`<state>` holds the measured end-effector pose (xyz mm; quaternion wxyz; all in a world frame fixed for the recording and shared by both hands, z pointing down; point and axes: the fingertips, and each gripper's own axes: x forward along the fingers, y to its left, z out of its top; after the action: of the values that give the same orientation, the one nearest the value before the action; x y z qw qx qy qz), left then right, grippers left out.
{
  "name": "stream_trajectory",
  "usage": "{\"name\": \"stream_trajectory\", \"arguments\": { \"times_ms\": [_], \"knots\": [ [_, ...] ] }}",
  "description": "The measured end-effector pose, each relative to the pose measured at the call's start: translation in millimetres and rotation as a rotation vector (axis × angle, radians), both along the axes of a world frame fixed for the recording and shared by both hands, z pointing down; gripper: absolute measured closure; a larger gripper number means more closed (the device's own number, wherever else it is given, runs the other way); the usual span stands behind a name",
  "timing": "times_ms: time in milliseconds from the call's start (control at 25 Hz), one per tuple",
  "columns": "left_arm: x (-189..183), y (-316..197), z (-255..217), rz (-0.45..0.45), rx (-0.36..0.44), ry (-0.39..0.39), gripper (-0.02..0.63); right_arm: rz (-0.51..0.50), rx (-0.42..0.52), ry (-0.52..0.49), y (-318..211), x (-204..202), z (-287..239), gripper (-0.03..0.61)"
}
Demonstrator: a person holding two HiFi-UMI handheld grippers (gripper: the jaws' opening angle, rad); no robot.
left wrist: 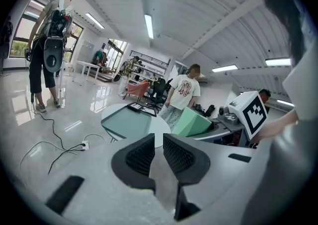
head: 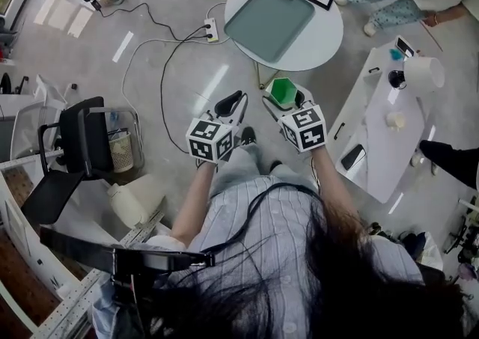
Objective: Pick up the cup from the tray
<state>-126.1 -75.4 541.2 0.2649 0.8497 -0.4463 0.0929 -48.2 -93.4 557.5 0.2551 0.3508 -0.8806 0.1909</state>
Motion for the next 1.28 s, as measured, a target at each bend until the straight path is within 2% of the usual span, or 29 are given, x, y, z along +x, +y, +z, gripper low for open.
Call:
{"name": "stream_trajectory", "arguments": {
  "times_ms": [720, 960, 1280],
  "knots": [
    [82, 123, -13, -0.053, 0.047, -0.048, 0.563, -0.069, 0.02, -0.001, 143, 100, -6, 0.273],
    [99, 160, -14, -0.053, 0.058, -0.053, 0.563, -0.076, 0.013, -0.018, 186, 114, -4, 0.273],
    [107, 185, -15, -0.068, 0.07, -0.07, 0.563, -0.079, 0.006, -0.036, 219, 127, -2, 0.273]
  ]
}}
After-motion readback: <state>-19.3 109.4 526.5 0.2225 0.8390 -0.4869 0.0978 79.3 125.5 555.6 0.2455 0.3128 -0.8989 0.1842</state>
